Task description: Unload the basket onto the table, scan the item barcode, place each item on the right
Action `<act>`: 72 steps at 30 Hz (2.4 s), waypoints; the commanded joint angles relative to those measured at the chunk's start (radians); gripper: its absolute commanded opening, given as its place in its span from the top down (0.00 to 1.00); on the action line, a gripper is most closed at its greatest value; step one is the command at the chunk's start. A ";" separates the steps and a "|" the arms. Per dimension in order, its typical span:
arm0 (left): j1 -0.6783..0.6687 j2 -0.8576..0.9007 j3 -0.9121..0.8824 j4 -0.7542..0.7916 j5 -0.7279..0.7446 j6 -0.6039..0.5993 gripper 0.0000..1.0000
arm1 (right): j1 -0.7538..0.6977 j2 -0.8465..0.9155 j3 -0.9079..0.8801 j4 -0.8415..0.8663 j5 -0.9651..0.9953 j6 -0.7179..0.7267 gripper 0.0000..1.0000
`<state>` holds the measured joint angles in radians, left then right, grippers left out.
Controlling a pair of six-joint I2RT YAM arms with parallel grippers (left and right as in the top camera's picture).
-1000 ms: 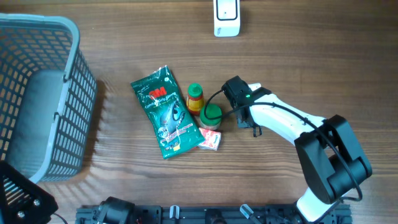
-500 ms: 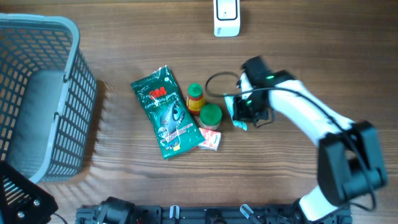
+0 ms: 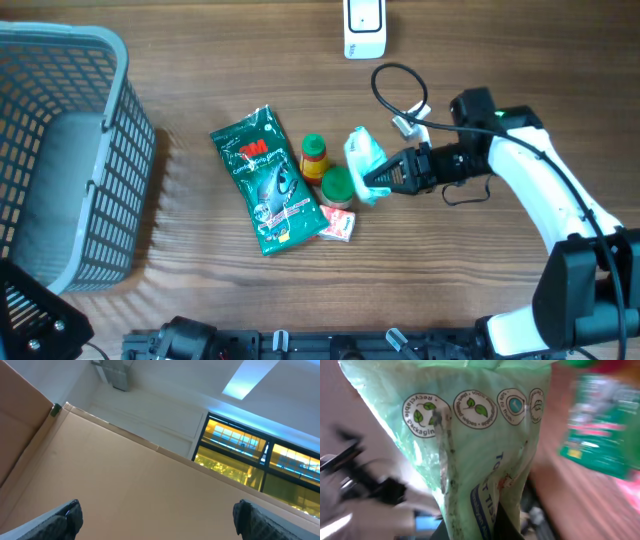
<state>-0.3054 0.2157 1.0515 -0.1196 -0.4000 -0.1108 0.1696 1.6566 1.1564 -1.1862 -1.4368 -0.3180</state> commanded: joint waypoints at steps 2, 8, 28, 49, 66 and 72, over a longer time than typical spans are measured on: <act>0.005 -0.010 -0.012 -0.002 -0.014 -0.002 0.00 | 0.121 -0.011 0.013 -0.024 -0.186 -0.297 0.95; 0.005 -0.010 -0.076 0.054 -0.013 -0.002 0.00 | 0.292 -0.011 0.013 -0.027 -0.186 -0.416 0.95; 0.004 0.003 -0.282 -0.122 0.023 -0.024 0.00 | 0.336 -0.012 0.013 0.003 -0.185 -0.439 0.95; 0.005 0.108 -0.260 -0.931 0.329 -0.036 0.00 | 0.336 -0.012 0.013 0.217 -0.033 -0.175 0.95; 0.005 0.108 -0.260 -0.952 0.332 -0.036 0.00 | 0.336 -0.012 0.013 0.200 -0.053 -0.147 0.95; 0.005 0.108 -0.260 -0.952 0.332 -0.036 0.00 | 0.336 -0.012 0.013 0.200 -0.027 -0.141 0.96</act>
<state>-0.3054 0.3191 0.7826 -1.0710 -0.0795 -0.1410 0.5026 1.6566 1.1564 -0.9859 -1.4578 -0.4675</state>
